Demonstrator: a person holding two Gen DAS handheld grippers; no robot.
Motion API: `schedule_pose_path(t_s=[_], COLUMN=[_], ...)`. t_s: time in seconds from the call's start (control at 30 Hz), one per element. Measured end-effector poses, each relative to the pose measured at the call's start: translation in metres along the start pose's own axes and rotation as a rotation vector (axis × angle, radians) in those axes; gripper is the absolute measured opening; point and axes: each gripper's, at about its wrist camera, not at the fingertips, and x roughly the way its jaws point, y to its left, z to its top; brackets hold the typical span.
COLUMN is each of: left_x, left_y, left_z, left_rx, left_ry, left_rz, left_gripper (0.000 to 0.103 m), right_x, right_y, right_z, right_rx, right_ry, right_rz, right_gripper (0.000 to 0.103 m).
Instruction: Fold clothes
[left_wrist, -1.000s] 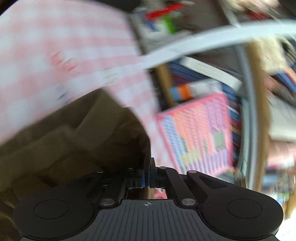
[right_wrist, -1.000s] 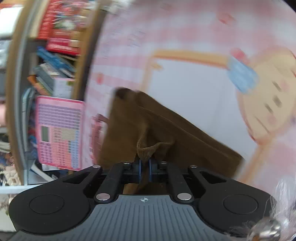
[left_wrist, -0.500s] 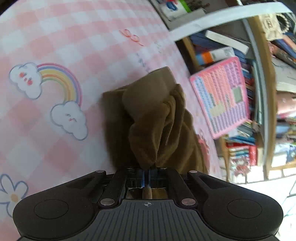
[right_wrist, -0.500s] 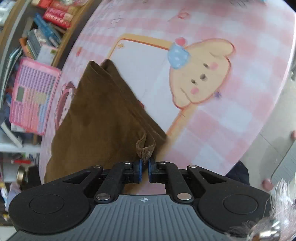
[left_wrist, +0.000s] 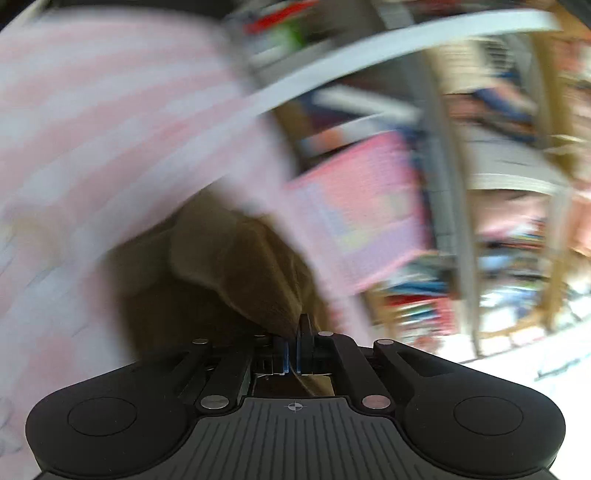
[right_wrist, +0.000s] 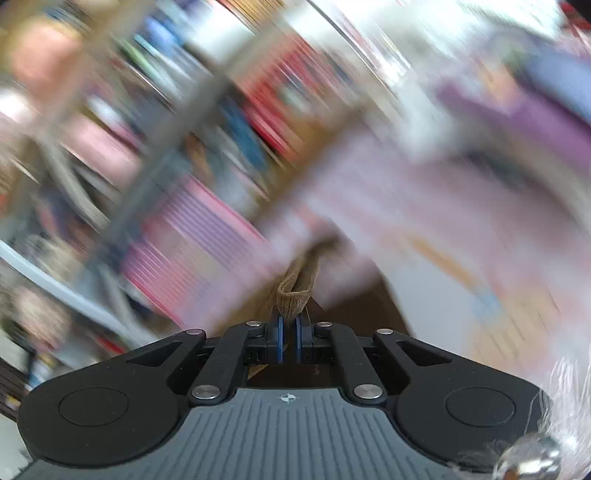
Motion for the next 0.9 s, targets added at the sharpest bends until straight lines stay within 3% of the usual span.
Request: schedule_pose_path(t_s=[0.07, 0.13, 0.2, 0.23, 0.3, 0.4, 0.43, 0.5, 0.6, 0.63, 0.8, 0.9], left_x=[0.008, 0.009, 0.003, -0.001, -0.005, -0.01, -0.012, -0.017, -0.031, -0.031, -0.014, -0.02], left_y=[0.014, 0.019, 0.018, 0.018, 0.017, 0.016, 0.014, -0.005, -0.038, -0.035, 0.017, 0.015], left_z=[-0.007, -0.012, -0.012, -0.012, -0.005, 0.004, 0.006, 0.006, -0.001, -0.001, 0.01, 0.015], left_rx=[-0.009, -0.017, -0.035, -0.045, -0.076, -0.111, -0.105, -0.004, 0.204, 0.205, 0.021, 0.022], left_ry=[0.024, 0.027, -0.003, -0.021, -0.07, -0.138, -0.148, -0.16, -0.203, -0.198, -0.107, -0.123], left_rz=[0.06, 0.08, 0.082, 0.081, 0.076, 0.061, 0.047, 0.014, -0.031, -0.01, 0.182, 0.186], left_gripper=[0.002, 0.005, 0.014, 0.028, 0.041, 0.034, 0.014, 0.009, 0.008, 0.008, 0.013, 0.022], right_x=[0.024, 0.039, 0.044, 0.044, 0.045, 0.048, 0.049, 0.05, 0.05, 0.05, 0.051, 0.052], right_y=[-0.027, -0.043, -0.047, -0.045, -0.043, -0.042, -0.041, -0.04, -0.038, -0.037, -0.036, -0.034], right_z=[-0.02, -0.03, -0.035, -0.035, -0.037, -0.041, -0.042, -0.044, -0.042, -0.042, -0.042, -0.042], right_rx=[0.029, 0.037, 0.038, 0.023, -0.003, -0.03, -0.039, -0.058, -0.078, -0.081, -0.098, -0.114], right_ry=[0.091, 0.116, 0.111, 0.108, 0.108, 0.109, 0.11, 0.11, 0.115, 0.115, 0.118, 0.123], right_rz=[-0.109, -0.168, -0.181, -0.183, -0.189, -0.197, -0.2, -0.205, -0.21, -0.21, -0.214, -0.22], right_gripper=[0.006, 0.006, 0.006, 0.006, 0.006, 0.006, 0.006, 0.006, 0.006, 0.006, 0.006, 0.006])
